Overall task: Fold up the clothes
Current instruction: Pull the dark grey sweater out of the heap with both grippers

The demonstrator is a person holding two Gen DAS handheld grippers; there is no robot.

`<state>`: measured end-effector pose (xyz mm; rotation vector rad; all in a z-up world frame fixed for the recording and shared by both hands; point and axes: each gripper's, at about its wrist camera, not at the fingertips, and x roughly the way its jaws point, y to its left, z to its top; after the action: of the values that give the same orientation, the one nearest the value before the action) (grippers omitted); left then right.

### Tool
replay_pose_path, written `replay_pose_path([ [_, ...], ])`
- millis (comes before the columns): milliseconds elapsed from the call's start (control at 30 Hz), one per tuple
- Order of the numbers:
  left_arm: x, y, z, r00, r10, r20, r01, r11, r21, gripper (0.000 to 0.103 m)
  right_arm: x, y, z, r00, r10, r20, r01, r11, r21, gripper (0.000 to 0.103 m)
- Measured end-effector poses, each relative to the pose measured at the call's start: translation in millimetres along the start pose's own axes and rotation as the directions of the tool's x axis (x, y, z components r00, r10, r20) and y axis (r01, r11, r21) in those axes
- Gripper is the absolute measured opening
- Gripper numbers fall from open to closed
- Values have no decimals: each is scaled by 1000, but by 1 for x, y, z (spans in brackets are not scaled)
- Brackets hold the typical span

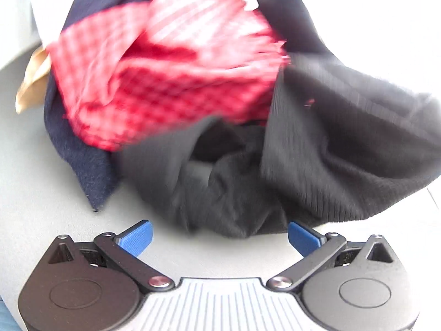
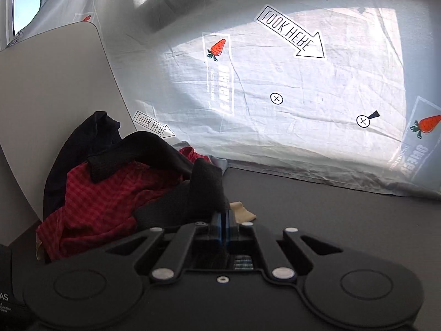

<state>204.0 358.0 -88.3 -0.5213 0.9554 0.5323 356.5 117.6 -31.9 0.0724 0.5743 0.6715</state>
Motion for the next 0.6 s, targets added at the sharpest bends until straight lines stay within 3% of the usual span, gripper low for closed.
replay_pose_path([
  [100, -26, -35, -16, 998, -64, 28, 63, 997, 33, 103, -62, -43, -15, 994, -111, 20, 110, 994, 26, 2],
  [200, -45, -72, -39, 993, -110, 38, 107, 992, 73, 103, -129, -93, -40, 972, -237, 7, 236, 970, 49, 0],
  [300, -55, -107, -82, 987, -158, 16, 156, 982, 109, 103, -190, -139, -72, 927, -373, -34, 375, 925, 64, 1],
  [400, -56, -134, -127, 978, -207, -28, 209, 969, 133, 103, -255, -190, -110, 859, -500, -105, 511, 851, 123, 1],
  [500, -59, -160, -169, 968, -242, -58, 249, 953, 171, 103, -294, -220, -137, 825, -535, -184, 564, 802, 195, 1],
  [600, -59, -184, -193, 963, -262, -69, 271, 934, 235, 103, -318, -234, -152, 810, -550, -204, 586, 778, 227, 1],
])
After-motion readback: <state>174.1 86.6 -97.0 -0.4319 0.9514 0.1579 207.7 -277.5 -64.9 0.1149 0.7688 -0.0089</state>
